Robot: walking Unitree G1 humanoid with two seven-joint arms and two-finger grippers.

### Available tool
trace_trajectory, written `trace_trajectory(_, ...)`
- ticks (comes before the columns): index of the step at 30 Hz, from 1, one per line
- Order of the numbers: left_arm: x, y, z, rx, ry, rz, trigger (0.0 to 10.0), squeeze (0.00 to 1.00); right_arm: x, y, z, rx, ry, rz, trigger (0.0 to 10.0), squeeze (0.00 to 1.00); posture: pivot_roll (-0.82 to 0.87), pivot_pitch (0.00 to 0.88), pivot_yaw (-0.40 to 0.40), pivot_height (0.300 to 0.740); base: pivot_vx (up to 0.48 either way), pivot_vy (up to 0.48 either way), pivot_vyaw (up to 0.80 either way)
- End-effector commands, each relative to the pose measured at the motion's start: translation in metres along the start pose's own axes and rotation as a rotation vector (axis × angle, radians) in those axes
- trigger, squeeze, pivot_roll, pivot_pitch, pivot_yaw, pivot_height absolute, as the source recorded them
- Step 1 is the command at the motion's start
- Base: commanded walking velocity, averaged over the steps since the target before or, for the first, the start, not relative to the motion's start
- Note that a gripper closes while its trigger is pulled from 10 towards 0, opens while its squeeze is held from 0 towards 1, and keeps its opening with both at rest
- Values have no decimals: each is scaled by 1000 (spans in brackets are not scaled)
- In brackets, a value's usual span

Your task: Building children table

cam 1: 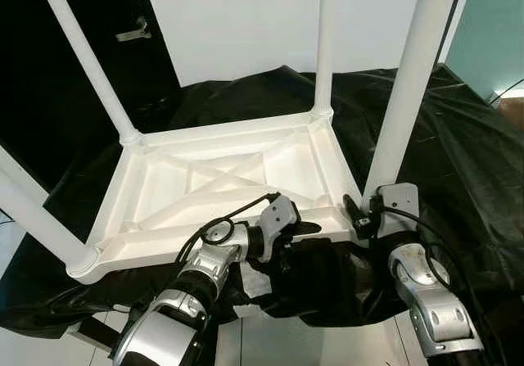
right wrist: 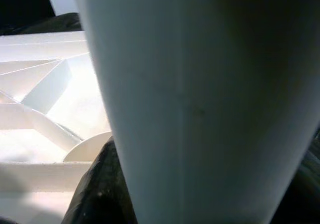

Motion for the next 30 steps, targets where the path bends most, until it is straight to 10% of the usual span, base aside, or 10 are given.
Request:
trace_trajectory(1,47,19,-19,-54,-74,-198,10000,0,-31,3,-32,-121,47,80,10000,8,-185,0,89,740,0,0,0)
trace_trajectory(2,47,19,-19,-53,-75,-198,10000,0,-27,3,-27,-100,55,58,10000,1000,-186,0,87,740,0,0,0)
trace_trajectory(7,47,20,-18,-51,-77,-197,10000,0,-23,5,-20,-80,-51,61,10000,1000,-191,0,86,740,0,0,0)
trace_trajectory(8,47,20,-18,-50,-78,-198,10000,0,-24,5,-18,-80,-120,77,10000,773,-192,0,86,740,0,0,0)
trace_trajectory(9,47,20,-18,-49,-78,-198,10000,0,-25,5,-16,-70,-209,98,10000,0,-192,0,86,740,0,0,0)
trace_trajectory(17,48,21,-18,-46,-79,-202,10000,0,-35,-1,-4,-32,-426,175,10000,0,-197,0,85,740,0,0,0)
trace_trajectory(18,49,21,-18,-46,-80,-203,10000,0,-35,-2,-5,-33,-427,178,4784,0,-197,0,85,740,0,0,0)
trace_trajectory(22,49,21,-18,-45,-81,-202,10000,0,-36,-3,-8,-41,-418,181,4784,0,-196,0,85,740,0,0,0)
trace_trajectory(23,49,20,-18,-46,-81,-202,10000,0,-37,-6,-11,-56,-342,179,0,0,-197,0,84,740,0,0,0)
trace_trajectory(30,49,20,-19,-49,-79,-203,10000,0,-25,-3,-13,-89,-165,100,0,0,-195,0,85,740,0,0,0)
Point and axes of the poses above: a point about 5 cm out from each wrist's last joint towards the gripper, its own y axis pointing out of the wrist towards the gripper, its own z axis along the axis of the wrist's last joint, x = y × z, the point moved 6 cm from there along y, pointing out of the wrist towards the gripper, and after that the axes turned 14 degrees about y, right-handed, at the moved point
